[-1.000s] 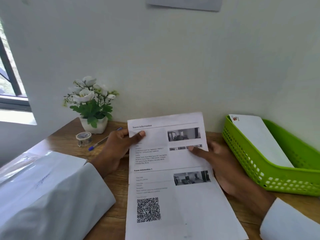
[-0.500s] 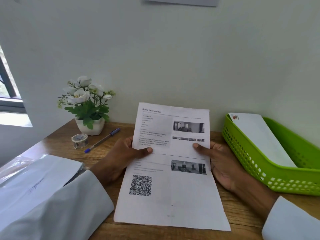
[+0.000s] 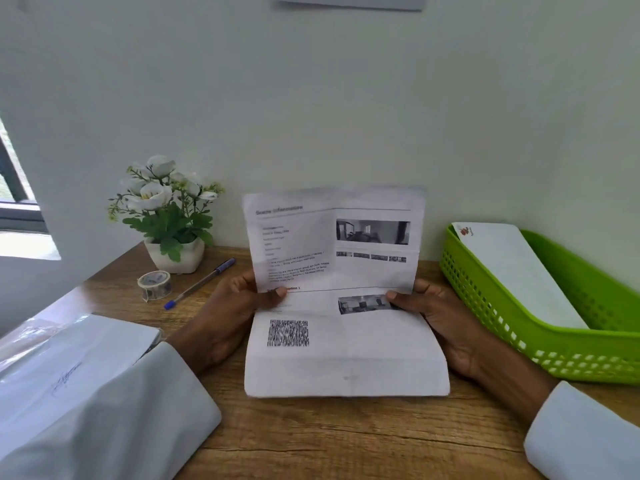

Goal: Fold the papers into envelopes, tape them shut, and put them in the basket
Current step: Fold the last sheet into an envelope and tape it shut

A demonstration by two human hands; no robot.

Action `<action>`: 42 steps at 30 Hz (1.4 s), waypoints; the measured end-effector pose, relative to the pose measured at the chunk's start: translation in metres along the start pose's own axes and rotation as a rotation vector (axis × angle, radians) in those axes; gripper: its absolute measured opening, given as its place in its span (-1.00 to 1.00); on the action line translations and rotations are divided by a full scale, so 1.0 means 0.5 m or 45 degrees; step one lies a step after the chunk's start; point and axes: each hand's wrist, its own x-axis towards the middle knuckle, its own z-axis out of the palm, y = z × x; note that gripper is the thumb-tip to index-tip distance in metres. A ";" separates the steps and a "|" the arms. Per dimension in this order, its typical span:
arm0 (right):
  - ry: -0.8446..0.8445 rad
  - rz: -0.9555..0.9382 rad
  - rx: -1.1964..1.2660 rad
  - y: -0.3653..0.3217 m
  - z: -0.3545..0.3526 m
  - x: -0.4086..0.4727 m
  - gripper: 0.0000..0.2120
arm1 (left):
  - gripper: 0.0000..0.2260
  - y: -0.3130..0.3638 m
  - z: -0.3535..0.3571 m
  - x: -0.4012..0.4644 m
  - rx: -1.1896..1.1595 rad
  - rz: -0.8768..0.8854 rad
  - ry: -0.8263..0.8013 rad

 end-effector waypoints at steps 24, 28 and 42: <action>0.225 -0.177 -0.150 -0.001 0.008 0.002 -0.83 | -0.71 0.013 0.025 -0.023 0.330 -0.128 -0.087; 0.109 -0.186 -0.139 -0.001 0.008 -0.002 -0.71 | -0.61 0.016 0.021 -0.020 0.279 -0.076 0.018; 0.006 -0.336 -0.319 -0.010 -0.003 -0.008 -0.63 | -0.52 0.024 0.017 -0.015 0.369 0.035 0.029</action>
